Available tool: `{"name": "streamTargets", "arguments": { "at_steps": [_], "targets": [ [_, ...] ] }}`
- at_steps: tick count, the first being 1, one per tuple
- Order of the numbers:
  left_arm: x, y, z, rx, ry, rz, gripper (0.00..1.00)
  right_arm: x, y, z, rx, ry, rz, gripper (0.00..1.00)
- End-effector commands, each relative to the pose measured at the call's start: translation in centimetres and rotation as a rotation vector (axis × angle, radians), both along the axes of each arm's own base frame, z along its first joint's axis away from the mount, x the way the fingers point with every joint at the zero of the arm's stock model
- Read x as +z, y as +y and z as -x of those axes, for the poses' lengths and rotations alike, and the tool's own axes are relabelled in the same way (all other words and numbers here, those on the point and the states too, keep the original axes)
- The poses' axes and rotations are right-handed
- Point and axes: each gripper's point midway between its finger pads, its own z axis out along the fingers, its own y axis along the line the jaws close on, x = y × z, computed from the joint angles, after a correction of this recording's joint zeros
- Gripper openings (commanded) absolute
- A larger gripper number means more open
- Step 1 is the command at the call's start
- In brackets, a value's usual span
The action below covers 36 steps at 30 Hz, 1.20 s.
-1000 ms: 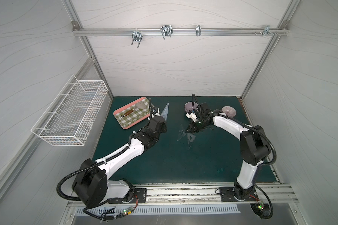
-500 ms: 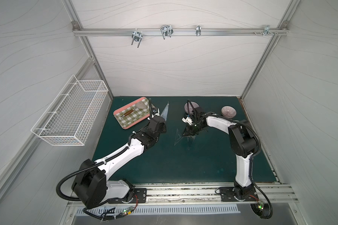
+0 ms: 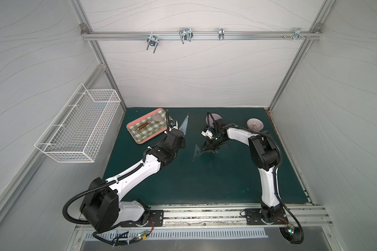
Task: Open the ruler set and take out the ruler
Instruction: Place the ruler at the center of the board, then take out the ruler from the ruler set bag.
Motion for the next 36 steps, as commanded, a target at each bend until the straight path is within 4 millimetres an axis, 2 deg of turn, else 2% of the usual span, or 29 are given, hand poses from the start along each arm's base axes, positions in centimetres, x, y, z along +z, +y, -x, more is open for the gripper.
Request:
{"name": "streamTargets", "arguments": {
  "at_steps": [1, 8, 12, 15, 20, 27, 31, 36],
  "targets": [
    [1.7, -0.2, -0.7, 0.003, -0.049, 0.033, 0.0, -1.2, -0.8, 0.0, 0.006, 0.024, 0.035, 0.09],
    [1.7, -0.4, -0.7, -0.004, -0.049, 0.036, 0.0, -2.1, -1.2, -1.0, -0.005, 0.026, 0.065, 0.13],
    [1.6, -0.4, -0.7, -0.008, -0.044, 0.032, 0.0, -1.7, -1.5, -1.4, -0.011, 0.0, 0.086, 0.16],
    [1.2, -0.5, -0.7, -0.008, -0.033, 0.025, 0.0, 0.3, -1.5, -1.2, -0.016, -0.066, 0.104, 0.18],
    [-0.1, -1.1, -1.0, -0.015, -0.003, 0.038, 0.0, 6.4, -0.3, 0.2, -0.017, -0.179, 0.076, 0.22],
    [-1.4, -1.9, -1.2, -0.029, 0.026, 0.072, 0.0, 13.3, 2.1, 1.4, -0.055, -0.232, -0.072, 0.19],
    [-1.2, -2.4, -1.2, -0.042, 0.024, 0.102, 0.0, 15.3, 3.5, 1.2, -0.073, -0.235, -0.14, 0.16],
    [-1.0, -3.0, -1.3, -0.059, 0.028, 0.141, 0.0, 15.8, 5.5, 1.0, -0.071, -0.216, -0.173, 0.12]
  ]
}}
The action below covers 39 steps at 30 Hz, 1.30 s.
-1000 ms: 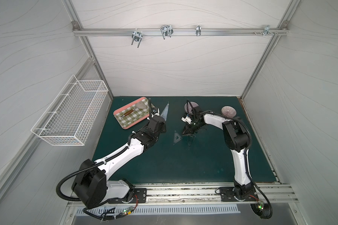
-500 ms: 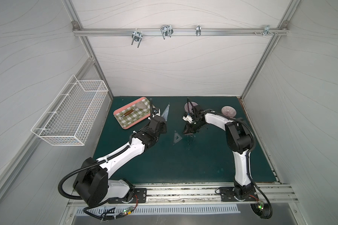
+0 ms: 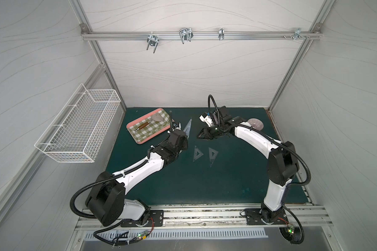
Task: Open the ruler set and take out the ruler
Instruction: Take out the ruler from the ruler set bag.
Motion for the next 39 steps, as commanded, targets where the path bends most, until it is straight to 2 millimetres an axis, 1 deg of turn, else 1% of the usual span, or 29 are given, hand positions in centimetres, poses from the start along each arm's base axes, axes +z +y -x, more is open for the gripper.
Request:
{"name": "streamTargets", "arguments": {
  "at_steps": [1, 7, 10, 15, 18, 25, 28, 35, 39],
  "targets": [
    [1.9, -1.1, -1.2, 0.003, -0.057, 0.095, 0.0, 1.0, 2.2, 0.0, 0.015, 0.011, -0.045, 0.12],
    [1.7, -1.7, -1.1, -0.012, -0.051, 0.116, 0.0, 0.7, 4.1, -0.2, 0.018, 0.023, -0.045, 0.12],
    [1.7, -1.9, -1.0, -0.018, -0.054, 0.122, 0.0, 0.0, 4.6, -0.8, 0.005, 0.041, -0.036, 0.12],
    [2.2, -2.2, -0.9, -0.033, -0.071, 0.141, 0.0, -1.5, 5.0, -1.6, -0.018, 0.061, 0.0, 0.11],
    [2.7, -2.5, -0.8, -0.046, -0.085, 0.159, 0.0, -2.2, 5.0, -1.7, -0.029, 0.068, 0.02, 0.11],
    [3.8, -2.9, -0.4, -0.081, -0.122, 0.206, 0.0, -3.0, 4.1, -2.1, -0.06, 0.049, 0.087, 0.11],
    [4.1, -3.3, -0.2, -0.104, -0.136, 0.219, 0.0, -3.3, 4.0, -2.2, -0.063, 0.052, 0.096, 0.11],
    [4.9, -4.5, 0.3, -0.18, -0.162, 0.22, 0.0, -4.2, 4.4, -2.2, -0.061, 0.07, 0.091, 0.15],
    [4.9, -4.4, 0.3, -0.176, -0.157, 0.202, 0.0, -4.3, 4.3, -2.2, -0.069, 0.071, 0.092, 0.19]
  ]
}}
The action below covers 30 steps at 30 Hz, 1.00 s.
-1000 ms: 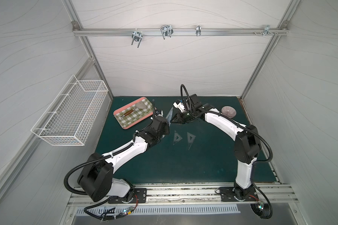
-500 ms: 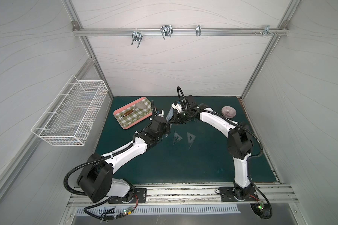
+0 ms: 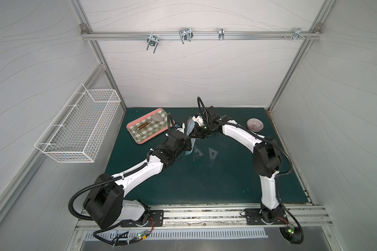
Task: Open the ruler set and take out the ruler
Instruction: Take out the ruler from the ruler set bag.
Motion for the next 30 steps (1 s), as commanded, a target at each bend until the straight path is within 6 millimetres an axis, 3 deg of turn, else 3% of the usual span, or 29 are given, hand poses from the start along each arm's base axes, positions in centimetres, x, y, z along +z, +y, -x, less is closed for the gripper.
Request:
{"name": "streamTargets", "arguments": {
  "at_steps": [1, 18, 30],
  "targets": [
    [3.5, -0.7, -0.4, -0.015, -0.099, 0.048, 0.0, -0.9, 0.2, 0.1, -0.006, 0.013, 0.019, 0.2],
    [4.1, -2.0, 0.2, -0.08, -0.141, 0.019, 0.0, -2.4, 0.4, -0.5, -0.03, 0.007, 0.061, 0.22],
    [3.8, -2.0, 0.4, -0.084, -0.15, 0.02, 0.0, -2.5, 1.7, -0.6, -0.02, 0.0, 0.06, 0.11]
  ]
}}
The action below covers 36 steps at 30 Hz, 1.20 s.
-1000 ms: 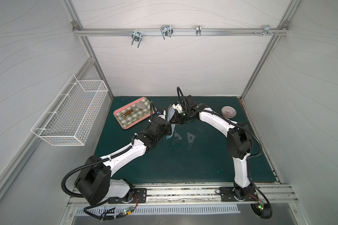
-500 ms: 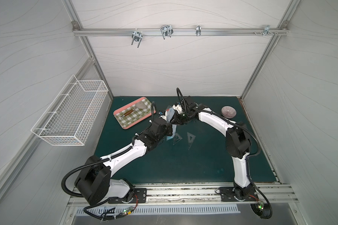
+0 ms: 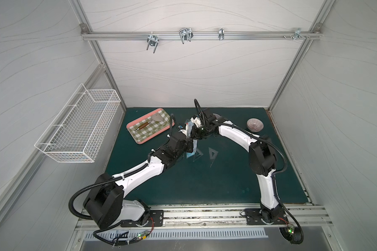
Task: Open the ruler set and take out the ruler
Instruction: Take out the ruler from the ruler set bag.
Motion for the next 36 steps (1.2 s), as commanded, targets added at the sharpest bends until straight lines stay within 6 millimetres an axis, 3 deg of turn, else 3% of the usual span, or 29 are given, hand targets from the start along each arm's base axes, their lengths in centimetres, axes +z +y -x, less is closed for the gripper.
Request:
{"name": "streamTargets", "arguments": {
  "at_steps": [1, 7, 15, 36],
  "targets": [
    [3.8, -0.6, -0.4, -0.011, -0.118, 0.07, 0.0, -0.4, 0.7, 0.2, 0.004, 0.008, 0.011, 0.1],
    [2.5, 0.0, -1.0, 0.044, -0.076, 0.032, 0.0, 0.1, 0.8, 0.4, 0.006, 0.0, 0.006, 0.04],
    [0.8, 0.9, -2.3, 0.149, -0.032, 0.023, 0.0, 1.1, -0.4, 0.3, -0.019, -0.045, 0.039, 0.01],
    [-0.1, 2.0, -3.5, 0.231, -0.002, 0.066, 0.0, 3.5, -3.6, 0.0, -0.087, -0.145, 0.077, 0.0]
  ]
}}
